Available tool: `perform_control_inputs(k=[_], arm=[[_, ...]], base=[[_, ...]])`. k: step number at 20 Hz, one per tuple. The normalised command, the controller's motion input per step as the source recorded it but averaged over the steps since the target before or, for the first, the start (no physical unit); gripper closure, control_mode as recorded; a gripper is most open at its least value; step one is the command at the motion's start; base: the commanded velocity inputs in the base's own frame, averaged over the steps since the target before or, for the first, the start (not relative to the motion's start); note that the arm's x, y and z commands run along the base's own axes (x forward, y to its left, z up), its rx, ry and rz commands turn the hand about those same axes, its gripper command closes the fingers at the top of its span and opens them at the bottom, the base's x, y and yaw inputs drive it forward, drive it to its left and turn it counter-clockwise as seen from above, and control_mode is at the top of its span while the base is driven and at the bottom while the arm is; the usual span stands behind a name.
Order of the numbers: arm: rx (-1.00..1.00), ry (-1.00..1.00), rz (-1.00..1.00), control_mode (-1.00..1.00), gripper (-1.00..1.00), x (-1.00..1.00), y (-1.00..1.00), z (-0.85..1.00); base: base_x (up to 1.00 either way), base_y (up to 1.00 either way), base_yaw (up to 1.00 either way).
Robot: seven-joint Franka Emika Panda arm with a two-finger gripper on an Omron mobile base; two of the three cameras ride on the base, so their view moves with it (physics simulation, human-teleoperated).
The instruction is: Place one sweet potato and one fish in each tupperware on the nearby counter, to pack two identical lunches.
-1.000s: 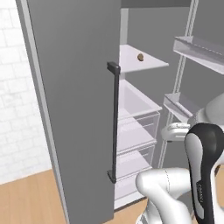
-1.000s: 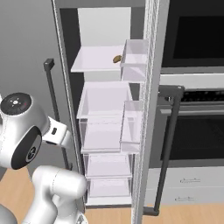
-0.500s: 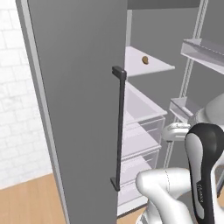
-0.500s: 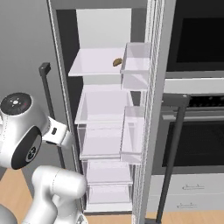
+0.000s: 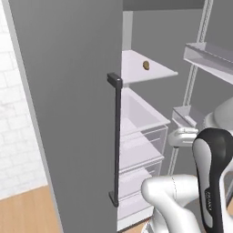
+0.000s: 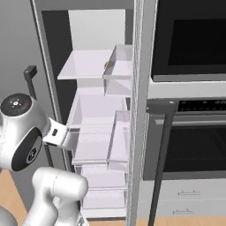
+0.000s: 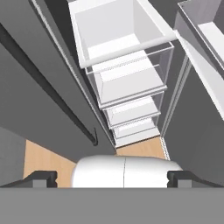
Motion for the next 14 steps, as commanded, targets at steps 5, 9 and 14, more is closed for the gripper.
perform_control_inputs(k=[5, 9, 14], arm=[[0.0, 0.0, 0.0, 1.0, -1.0, 0.0, 0.0, 0.0], [0.0, 0.0, 0.0, 1.0, -1.0, 0.0, 0.0, 0.0], [0.0, 0.0, 0.0, 1.0, -1.0, 0.0, 0.0, 0.0]], base=[[0.42, -0.16, 0.0], [0.4, -0.19, 0.0], [0.3, -0.29, 0.0]])
